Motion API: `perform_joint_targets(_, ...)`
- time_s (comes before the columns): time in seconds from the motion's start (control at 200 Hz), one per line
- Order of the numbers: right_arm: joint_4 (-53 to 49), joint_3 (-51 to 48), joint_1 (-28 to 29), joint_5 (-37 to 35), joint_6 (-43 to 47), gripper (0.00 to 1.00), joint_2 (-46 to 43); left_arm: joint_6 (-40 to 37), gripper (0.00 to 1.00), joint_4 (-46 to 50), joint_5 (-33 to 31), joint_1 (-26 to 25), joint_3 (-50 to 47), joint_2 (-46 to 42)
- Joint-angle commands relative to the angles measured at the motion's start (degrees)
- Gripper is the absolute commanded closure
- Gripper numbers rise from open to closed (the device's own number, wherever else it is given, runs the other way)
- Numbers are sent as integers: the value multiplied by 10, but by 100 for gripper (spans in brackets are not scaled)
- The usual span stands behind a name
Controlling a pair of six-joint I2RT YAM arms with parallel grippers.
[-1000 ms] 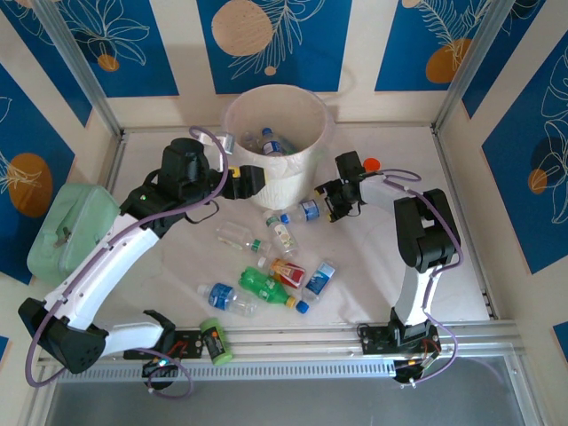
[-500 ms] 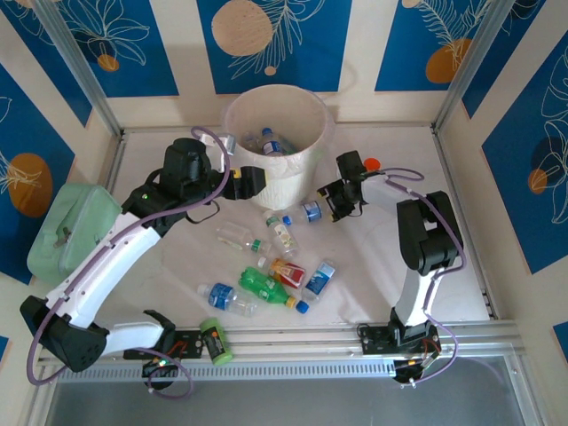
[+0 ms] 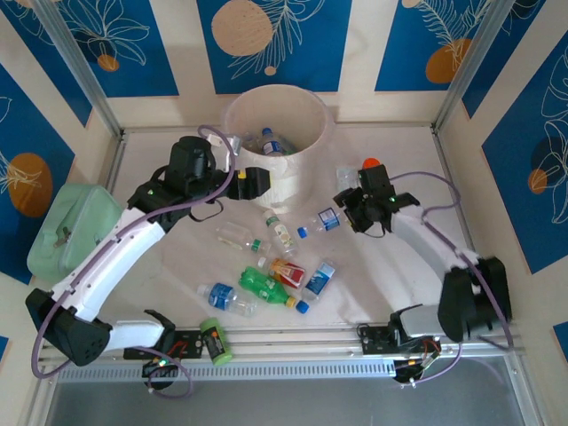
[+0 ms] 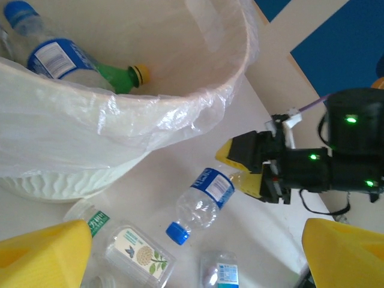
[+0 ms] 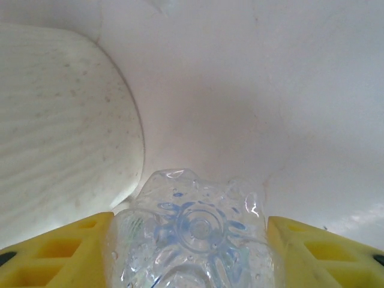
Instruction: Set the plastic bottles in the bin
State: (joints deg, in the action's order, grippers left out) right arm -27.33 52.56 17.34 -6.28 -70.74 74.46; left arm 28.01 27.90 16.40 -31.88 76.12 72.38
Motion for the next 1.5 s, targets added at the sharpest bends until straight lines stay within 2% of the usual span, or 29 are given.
perform_joint_targets(0.0,-24,-21,5,-28,40,45,-87,25,11,-20,44,5,24,8)
perform_joint_targets(0.235,-28,-27,1,-8,81,45,-236,90,10,-99,159,-7,28,37)
perform_joint_targets(0.35,-28,-15,0,12,82,45,-257,62,7,-88,194,-44,54,59)
perform_joint_targets(0.485,-7,-2,2,45,77,45,-260,2,5,-35,195,-91,83,84)
perform_joint_targets(0.62,5,19,9,61,71,45,-259,-4,3,-36,229,-108,81,105)
perform_joint_targets(0.9,16,41,29,88,48,45,-247,-24,1,-29,227,-124,89,122)
perform_joint_targets(1.496,61,58,65,141,21,45,-198,-41,12,-27,237,-133,83,160)
